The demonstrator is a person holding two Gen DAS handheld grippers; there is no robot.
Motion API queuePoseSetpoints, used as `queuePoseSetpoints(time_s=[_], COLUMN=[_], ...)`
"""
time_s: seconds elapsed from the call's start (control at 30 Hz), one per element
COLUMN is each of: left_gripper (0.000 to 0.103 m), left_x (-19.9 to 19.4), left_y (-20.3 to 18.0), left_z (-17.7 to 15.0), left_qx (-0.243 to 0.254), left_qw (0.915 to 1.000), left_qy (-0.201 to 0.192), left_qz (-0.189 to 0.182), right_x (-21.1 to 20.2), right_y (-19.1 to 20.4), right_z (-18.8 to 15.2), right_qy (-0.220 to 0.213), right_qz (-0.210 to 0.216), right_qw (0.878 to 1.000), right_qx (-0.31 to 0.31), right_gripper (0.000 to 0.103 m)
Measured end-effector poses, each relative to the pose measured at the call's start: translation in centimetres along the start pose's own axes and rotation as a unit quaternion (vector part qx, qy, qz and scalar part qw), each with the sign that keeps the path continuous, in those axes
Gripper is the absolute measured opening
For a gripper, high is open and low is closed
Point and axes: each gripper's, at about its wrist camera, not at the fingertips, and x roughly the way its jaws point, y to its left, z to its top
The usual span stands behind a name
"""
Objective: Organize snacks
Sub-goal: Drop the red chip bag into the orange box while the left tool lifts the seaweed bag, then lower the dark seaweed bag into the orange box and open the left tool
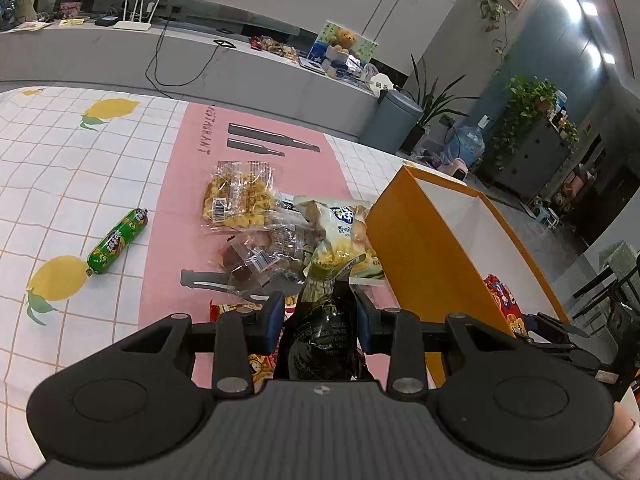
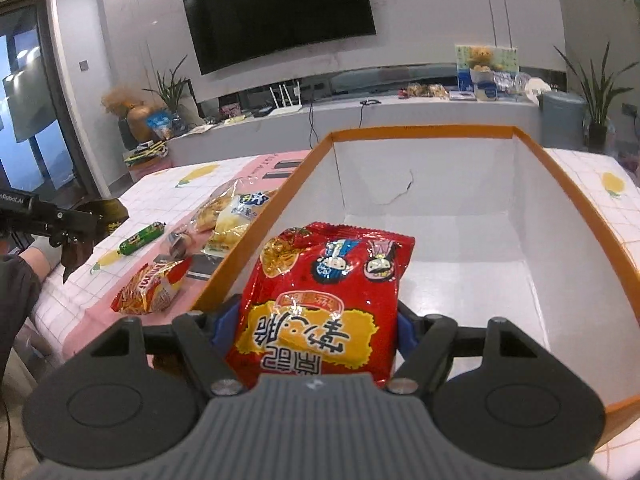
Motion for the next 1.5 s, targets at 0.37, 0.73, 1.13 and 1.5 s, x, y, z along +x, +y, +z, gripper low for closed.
queuePoseSetpoints(time_s=[0.37, 0.73, 1.13, 1.5], left_gripper=[0.041, 0.041, 0.041, 0.041], left_x=[-0.1, -0.7, -0.9, 8.1], left_y=[-0.3, -1.8, -11.6, -22.6], left_z=[-0.1, -0.2, 1.0, 0.8], left_qx=[0.0, 0.014, 0.063, 0.119], left_qw=[1.0, 0.9998, 0.9965, 0.9895], left_qy=[0.003, 0.005, 0.007, 0.045], left_qz=[-0.005, -0.011, -0.055, -0.068], right_x=[1.8, 0.4, -12.6, -16.6], right_y=[2.1, 2.5, 1.8, -3.6], right_z=[0.6, 0.8, 5.8, 2.6], right_qy=[0.004, -0.018, -0.023, -0.027], right_qz=[-0.01, -0.057, -0.131, -0.133], right_qw=[1.0, 0.998, 0.99, 0.99], right_qx=[0.027, 0.013, -0.055, -0.027], right_gripper=[0.073, 0.1, 0.1, 0.1])
